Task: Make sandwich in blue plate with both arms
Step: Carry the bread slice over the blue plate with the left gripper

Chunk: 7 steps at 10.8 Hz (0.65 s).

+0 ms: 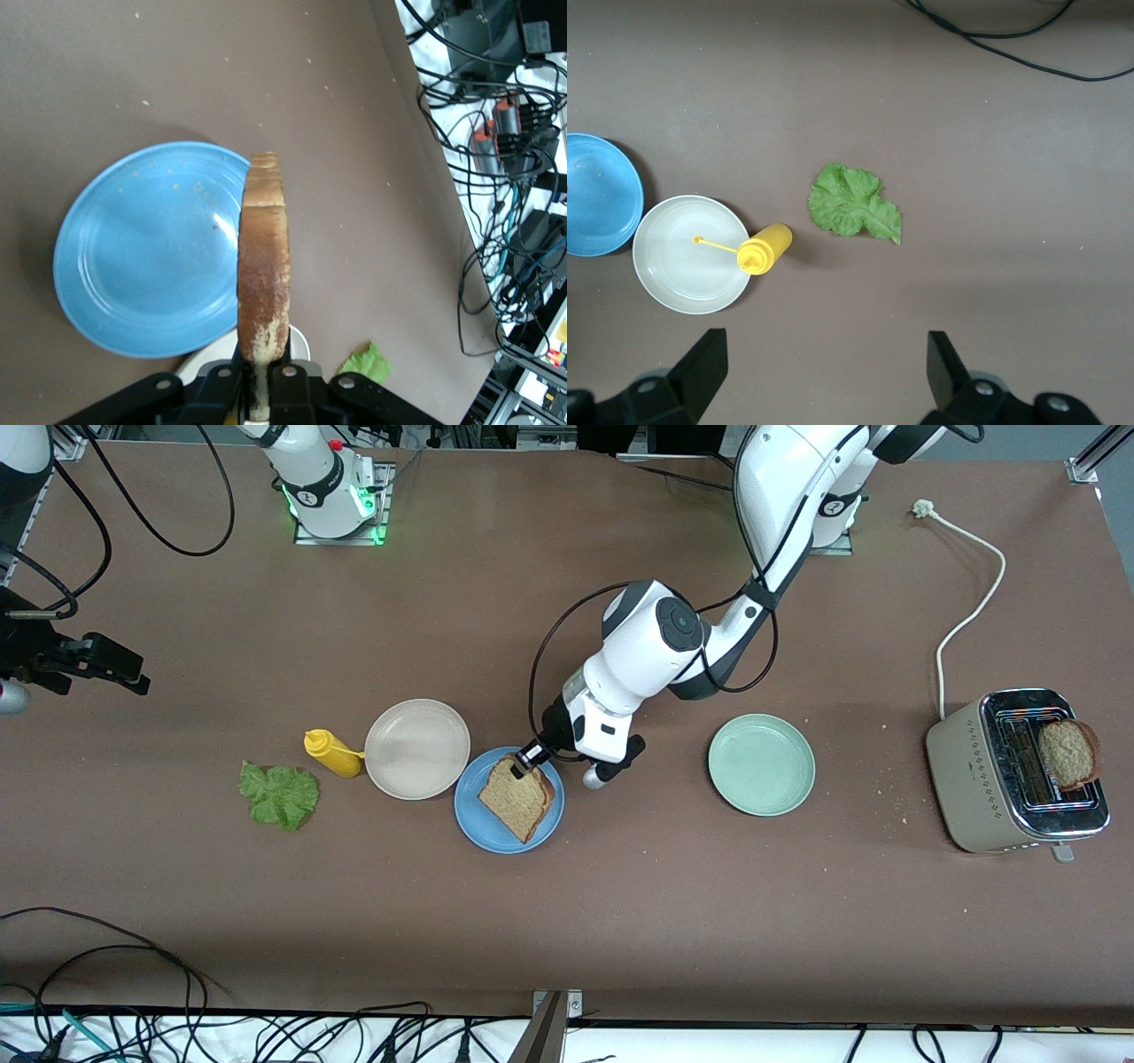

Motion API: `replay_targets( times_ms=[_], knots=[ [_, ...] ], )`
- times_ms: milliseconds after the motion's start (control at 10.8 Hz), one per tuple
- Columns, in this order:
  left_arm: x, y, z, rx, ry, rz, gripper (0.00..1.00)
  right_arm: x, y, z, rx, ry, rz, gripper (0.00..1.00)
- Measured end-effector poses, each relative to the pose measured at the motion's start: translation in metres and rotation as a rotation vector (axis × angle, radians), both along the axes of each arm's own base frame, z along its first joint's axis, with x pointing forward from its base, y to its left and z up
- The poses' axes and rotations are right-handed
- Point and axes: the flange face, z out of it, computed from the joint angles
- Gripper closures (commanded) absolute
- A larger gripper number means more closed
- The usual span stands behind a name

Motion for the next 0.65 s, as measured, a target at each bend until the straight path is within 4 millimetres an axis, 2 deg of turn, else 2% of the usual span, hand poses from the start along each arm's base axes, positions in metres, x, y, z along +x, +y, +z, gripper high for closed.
replay_targets(
  times_ms=[277, 646],
  knots=[
    [0.004, -0.007, -0.033, 0.032, -0.010, 0.004, 1.00, 0.000, 0.000, 0.000, 0.000, 0.000, 0.000, 0.00],
    [-0.004, -0.033, -0.050, 0.051, -0.037, -0.022, 1.00, 0.000, 0.000, 0.000, 0.000, 0.000, -0.001, 0.00]
  ],
)
